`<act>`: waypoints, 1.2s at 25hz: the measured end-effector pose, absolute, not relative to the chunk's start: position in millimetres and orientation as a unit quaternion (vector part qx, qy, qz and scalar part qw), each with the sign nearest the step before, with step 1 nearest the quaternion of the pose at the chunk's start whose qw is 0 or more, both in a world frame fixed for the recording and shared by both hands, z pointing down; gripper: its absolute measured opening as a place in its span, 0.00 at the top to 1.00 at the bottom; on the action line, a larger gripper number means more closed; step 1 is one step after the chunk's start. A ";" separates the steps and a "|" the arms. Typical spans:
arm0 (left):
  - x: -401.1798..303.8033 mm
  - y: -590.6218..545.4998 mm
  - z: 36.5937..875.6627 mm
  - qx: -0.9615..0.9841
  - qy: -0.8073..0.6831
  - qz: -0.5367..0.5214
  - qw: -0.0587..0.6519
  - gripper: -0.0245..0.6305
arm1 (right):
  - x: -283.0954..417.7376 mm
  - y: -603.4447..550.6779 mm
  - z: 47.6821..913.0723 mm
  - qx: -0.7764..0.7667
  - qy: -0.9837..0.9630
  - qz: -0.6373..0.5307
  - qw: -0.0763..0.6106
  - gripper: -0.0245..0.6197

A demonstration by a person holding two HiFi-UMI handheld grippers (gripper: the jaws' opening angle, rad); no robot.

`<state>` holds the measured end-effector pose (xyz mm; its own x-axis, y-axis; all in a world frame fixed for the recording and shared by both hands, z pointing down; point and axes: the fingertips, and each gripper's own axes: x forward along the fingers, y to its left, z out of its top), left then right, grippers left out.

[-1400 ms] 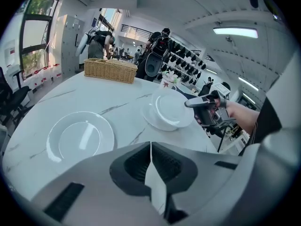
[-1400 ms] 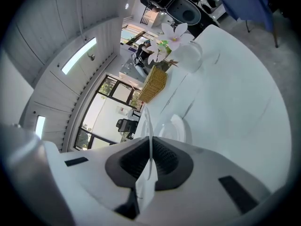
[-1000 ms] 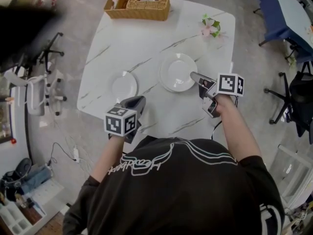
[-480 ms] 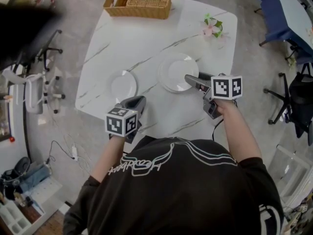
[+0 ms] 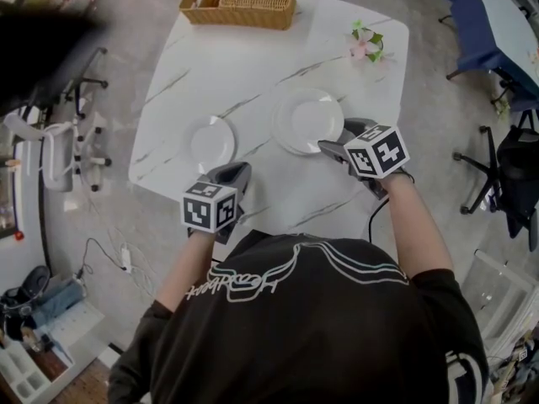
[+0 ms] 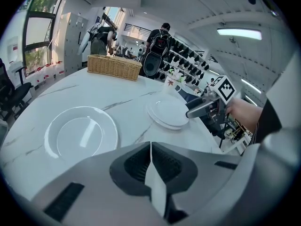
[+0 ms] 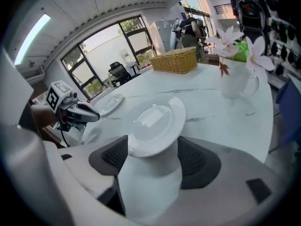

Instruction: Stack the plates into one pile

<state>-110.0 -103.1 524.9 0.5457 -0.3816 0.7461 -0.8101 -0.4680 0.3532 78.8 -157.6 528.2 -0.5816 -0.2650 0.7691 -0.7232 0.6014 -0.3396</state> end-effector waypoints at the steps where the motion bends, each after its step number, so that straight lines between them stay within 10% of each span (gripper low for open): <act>1: -110.4 -101.0 523.8 0.803 -0.373 0.298 0.358 0.92 | 81.6 -156.9 528.0 0.301 -0.824 0.321 0.357 0.45; 15: -117.9 -67.2 514.2 0.795 -0.407 0.272 0.359 0.92 | 73.1 -148.1 532.1 0.239 -0.820 0.272 0.443 0.43; 30: -118.3 -33.0 485.4 0.793 -0.447 0.246 0.333 0.92 | 50.8 -124.2 485.4 0.236 -0.862 0.251 0.371 0.43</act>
